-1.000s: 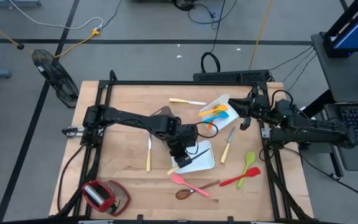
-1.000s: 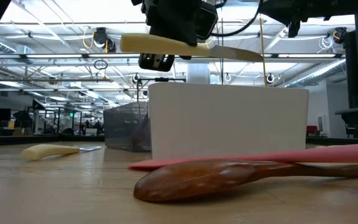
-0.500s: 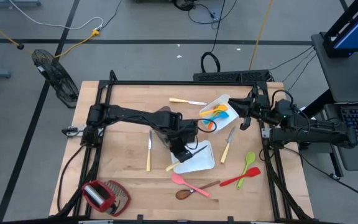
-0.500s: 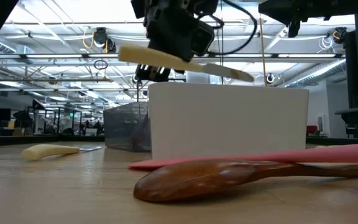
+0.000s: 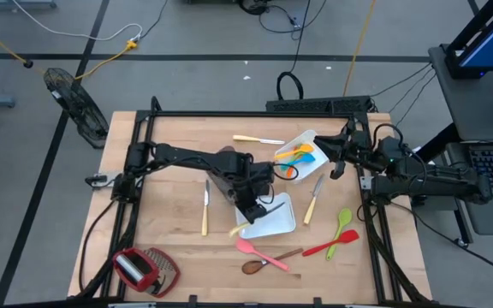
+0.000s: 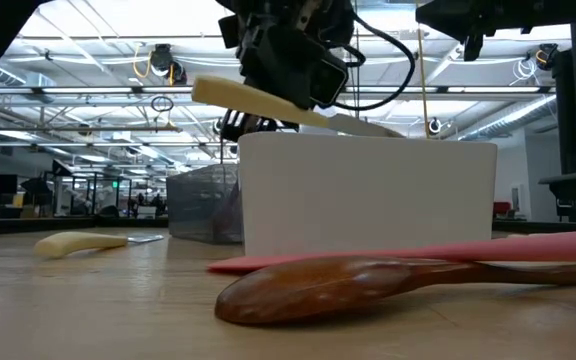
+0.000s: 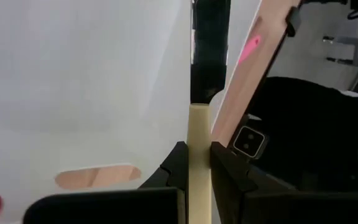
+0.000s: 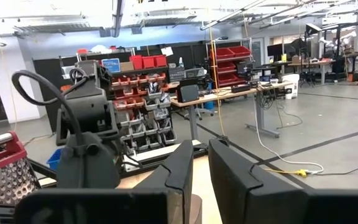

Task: Pick & Place Kitchen Items
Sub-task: Put the yellow table knife into the bottom white bin

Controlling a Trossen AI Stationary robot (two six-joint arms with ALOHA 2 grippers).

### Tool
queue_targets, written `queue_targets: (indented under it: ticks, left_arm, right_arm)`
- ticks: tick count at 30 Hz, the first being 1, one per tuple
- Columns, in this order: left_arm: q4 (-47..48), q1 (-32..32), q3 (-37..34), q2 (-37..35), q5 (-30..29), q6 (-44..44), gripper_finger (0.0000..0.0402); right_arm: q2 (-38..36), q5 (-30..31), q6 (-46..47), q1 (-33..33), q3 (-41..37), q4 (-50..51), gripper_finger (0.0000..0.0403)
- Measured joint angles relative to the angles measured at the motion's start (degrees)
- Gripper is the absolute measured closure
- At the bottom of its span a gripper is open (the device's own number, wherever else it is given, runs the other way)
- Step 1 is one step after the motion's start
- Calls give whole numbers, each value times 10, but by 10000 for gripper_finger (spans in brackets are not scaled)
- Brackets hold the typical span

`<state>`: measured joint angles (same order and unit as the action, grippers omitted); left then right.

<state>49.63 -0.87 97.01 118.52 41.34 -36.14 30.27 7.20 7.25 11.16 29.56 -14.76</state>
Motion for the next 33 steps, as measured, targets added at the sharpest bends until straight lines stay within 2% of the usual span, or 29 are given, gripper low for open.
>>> queue_targets:
  ticks: [12,33]
  left_arm:
    - [11,-10,0,23,25,-7,342]
    - [-2,-15,0,23,33,-13,332]
  right_arm:
    - [0,0,2,0,0,0,355]
    - [0,0,2,0,0,0,355]
